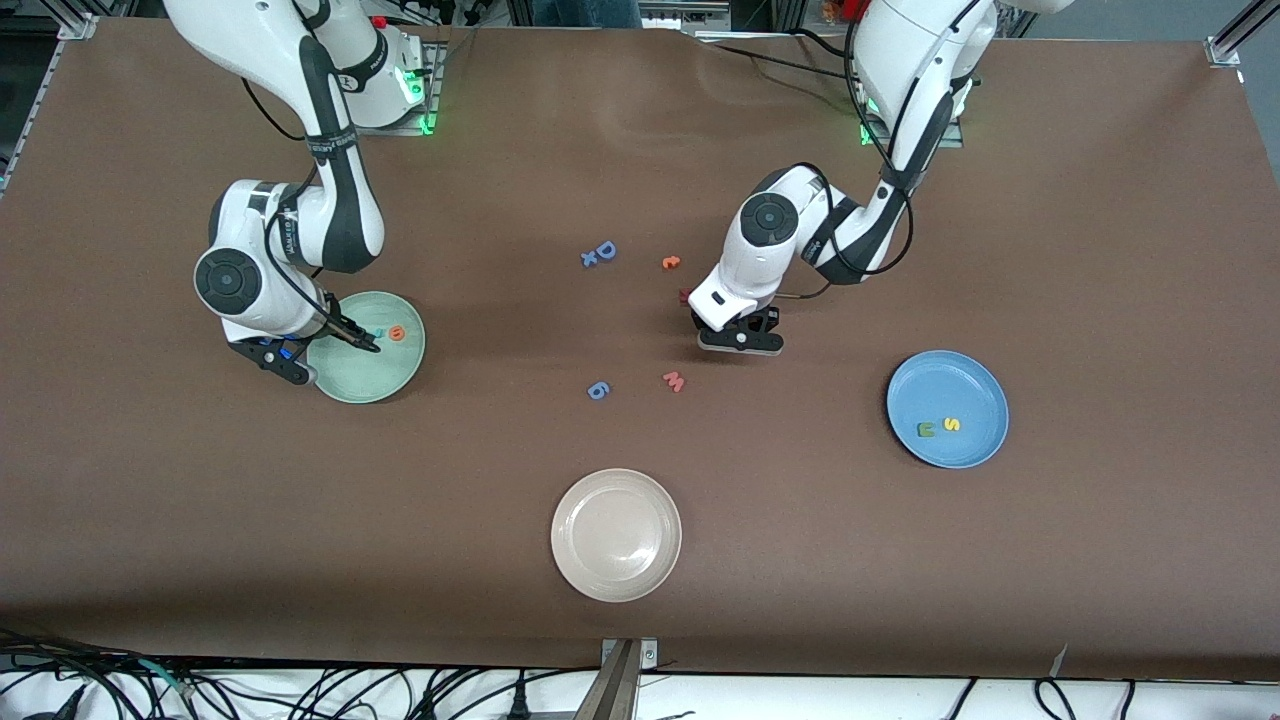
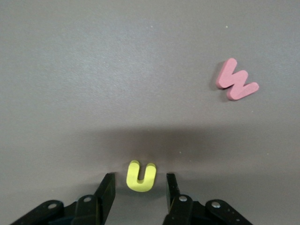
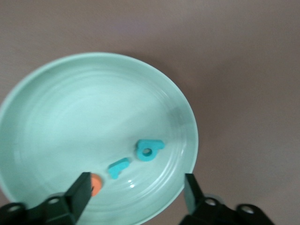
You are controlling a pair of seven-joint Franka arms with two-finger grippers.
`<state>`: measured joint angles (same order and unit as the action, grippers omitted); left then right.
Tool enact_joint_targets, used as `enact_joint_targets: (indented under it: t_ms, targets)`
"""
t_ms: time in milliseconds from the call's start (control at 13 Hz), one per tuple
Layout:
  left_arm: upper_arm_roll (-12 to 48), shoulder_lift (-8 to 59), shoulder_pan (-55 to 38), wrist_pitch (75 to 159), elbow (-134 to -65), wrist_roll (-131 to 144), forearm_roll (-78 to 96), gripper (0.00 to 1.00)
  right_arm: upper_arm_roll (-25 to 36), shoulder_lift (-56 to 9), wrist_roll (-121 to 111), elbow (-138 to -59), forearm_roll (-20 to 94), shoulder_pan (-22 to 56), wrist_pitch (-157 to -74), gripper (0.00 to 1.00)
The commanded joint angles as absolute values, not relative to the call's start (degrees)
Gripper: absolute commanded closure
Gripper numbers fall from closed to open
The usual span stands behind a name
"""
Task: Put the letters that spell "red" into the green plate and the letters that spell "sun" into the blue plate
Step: 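Drop teal letter on the green plate while the left gripper grasps yellow U, then carry yellow U to the blue plate while the right gripper returns to rest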
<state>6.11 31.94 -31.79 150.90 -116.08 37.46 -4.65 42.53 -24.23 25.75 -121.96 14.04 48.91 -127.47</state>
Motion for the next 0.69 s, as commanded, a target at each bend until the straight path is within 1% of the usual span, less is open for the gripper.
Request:
enact_joint_targets:
  t_ms: [0, 77, 231, 308, 385, 462, 538, 615]
  targets:
    - [5.27, 34.1, -32.7, 151.35, -113.39, 39.64, -6.94, 0.48, 42.54, -16.55, 24.7, -120.16, 13.45, 48.87, -122.11, 0.0]
    - [5.27, 34.45, -32.7, 151.35, -112.94, 39.73, -6.94, 0.48, 42.54, -14.61, 24.52, -117.54, 13.45, 48.87, -118.6, 0.0]
    - [5.19, 34.45, -32.7, 151.26, -112.85, 39.73, -6.94, 0.49, 42.63, -13.89, 20.51, -112.09, 13.45, 48.87, -113.49, 0.0]
    - [5.19, 34.54, -32.7, 151.26, -112.76, 39.73, -6.94, 0.51, 42.63, -13.89, 18.39, -108.93, 13.45, 48.87, -110.07, 0.0]
    - [5.19, 34.72, -32.7, 151.26, -112.76, 39.73, -7.47, 0.54, 43.06, -13.97, 17.5, -105.24, 13.36, 48.78, -104.82, 0.0]
    - [5.1, 34.72, -32.61, 151.26, -112.76, 39.73, -8.08, 0.61, 43.41, -14.24, 16.79, -101.38, 13.36, 48.69, -98.85, 0.0]
    - [5.1, 34.72, -32.61, 151.26, -112.76, 39.9, -8.26, 0.68, 43.42, -14.59, 15.39, -97.42, 13.01, 48.6, -94.87, 0.0]
    - [5.1, 34.72, -32.61, 151.26, -112.85, 40.25, -8.26, 0.74, 43.42, -14.68, 14.68, -94.34, 12.14, 48.6, -93.62, 0.0]
